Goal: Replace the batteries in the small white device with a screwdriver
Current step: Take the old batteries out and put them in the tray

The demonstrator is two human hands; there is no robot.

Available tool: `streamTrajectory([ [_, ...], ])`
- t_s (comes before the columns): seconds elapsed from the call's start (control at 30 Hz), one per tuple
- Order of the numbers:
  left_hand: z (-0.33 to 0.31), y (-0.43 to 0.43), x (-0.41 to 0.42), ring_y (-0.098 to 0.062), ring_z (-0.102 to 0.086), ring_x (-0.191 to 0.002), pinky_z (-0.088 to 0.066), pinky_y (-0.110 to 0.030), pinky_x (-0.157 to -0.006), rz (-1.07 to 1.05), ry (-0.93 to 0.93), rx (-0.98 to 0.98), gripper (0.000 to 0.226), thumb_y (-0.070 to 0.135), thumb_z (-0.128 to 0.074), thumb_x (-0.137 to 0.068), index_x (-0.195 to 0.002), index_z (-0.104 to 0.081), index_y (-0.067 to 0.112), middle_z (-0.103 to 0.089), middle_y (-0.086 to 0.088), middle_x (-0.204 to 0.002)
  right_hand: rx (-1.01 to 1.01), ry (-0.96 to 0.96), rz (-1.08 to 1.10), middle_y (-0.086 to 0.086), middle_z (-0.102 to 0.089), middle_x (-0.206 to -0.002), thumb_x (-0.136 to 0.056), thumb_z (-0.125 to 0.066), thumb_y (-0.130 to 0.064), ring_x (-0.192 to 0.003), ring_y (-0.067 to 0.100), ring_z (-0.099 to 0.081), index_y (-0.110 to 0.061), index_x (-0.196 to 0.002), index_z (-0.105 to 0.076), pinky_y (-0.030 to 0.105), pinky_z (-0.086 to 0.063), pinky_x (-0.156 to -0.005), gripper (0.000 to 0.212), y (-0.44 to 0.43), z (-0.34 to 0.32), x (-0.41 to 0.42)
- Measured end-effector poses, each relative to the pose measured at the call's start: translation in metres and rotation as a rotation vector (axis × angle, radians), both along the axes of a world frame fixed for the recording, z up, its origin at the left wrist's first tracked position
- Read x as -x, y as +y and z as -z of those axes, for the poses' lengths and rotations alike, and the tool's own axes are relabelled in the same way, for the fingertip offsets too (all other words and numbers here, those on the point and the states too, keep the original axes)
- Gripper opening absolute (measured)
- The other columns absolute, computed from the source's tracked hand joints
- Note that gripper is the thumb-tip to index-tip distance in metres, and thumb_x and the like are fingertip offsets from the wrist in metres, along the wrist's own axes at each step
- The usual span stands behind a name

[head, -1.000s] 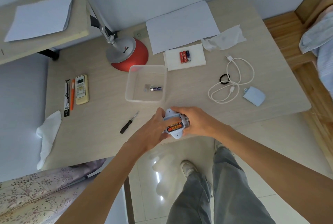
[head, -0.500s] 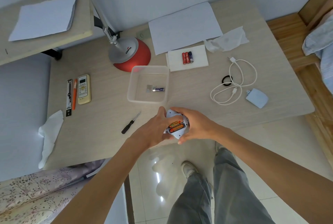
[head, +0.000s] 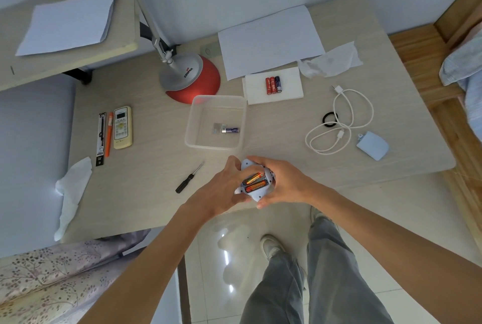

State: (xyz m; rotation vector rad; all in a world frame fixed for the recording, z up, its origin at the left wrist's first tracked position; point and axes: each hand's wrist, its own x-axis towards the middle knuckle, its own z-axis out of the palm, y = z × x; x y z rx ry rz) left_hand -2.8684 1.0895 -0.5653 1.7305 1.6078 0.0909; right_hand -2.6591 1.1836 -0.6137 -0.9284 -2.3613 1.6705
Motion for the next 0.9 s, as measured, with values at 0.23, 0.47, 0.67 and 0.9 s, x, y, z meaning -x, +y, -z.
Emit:
streamTrajectory([
  [0.23, 0.002, -0.013, -0.008, -0.016, -0.057, -0.128, -0.061, -0.030, -0.093, -0.193, -0.167, -0.193, 0.060, 0.016, -0.078, -0.089, -0.142, -0.060, 0.035, -0.043, 0.014, -0.138, 0.018, 0.016, 0.009, -0.017, -0.072, -0.132, -0.060, -0.106, -0.036, -0.118, 0.003, -0.071, -0.038, -0.153, -0.052, 0.032, -0.063, -0.100, 0.108, 0.000, 0.000, -0.001],
  [0.47, 0.016, -0.008, -0.024, -0.013, -0.061, -0.117, -0.058, -0.029, -0.094, -0.433, -0.114, -0.300, 0.023, 0.033, -0.077, -0.097, -0.119, -0.081, 0.032, -0.053, 0.005, -0.138, 0.017, 0.027, 0.002, -0.018, -0.072, -0.134, -0.062, -0.106, -0.036, -0.118, 0.005, -0.071, -0.041, -0.153, -0.051, 0.035, -0.064, -0.098, 0.106, 0.000, -0.003, -0.001],
  [0.67, 0.023, -0.007, -0.036, -0.019, -0.057, -0.124, -0.060, -0.041, -0.091, -0.411, -0.028, -0.367, 0.019, 0.026, -0.076, -0.097, -0.115, -0.081, 0.024, -0.053, 0.000, -0.140, 0.025, 0.029, 0.006, -0.020, -0.071, -0.134, -0.061, -0.105, -0.035, -0.121, 0.004, -0.070, -0.044, -0.155, -0.048, 0.036, -0.063, -0.100, 0.110, -0.001, -0.004, -0.001],
  [0.9, 0.000, -0.016, -0.029, -0.015, -0.071, -0.112, -0.060, -0.039, -0.093, -0.477, -0.114, -0.489, 0.022, 0.013, -0.075, -0.098, -0.119, -0.080, 0.018, -0.076, 0.003, -0.124, 0.040, 0.032, 0.025, -0.019, -0.073, -0.128, -0.060, -0.107, -0.029, -0.117, 0.003, -0.071, -0.039, -0.150, -0.054, 0.030, -0.062, -0.099, 0.105, -0.001, -0.003, -0.002],
])
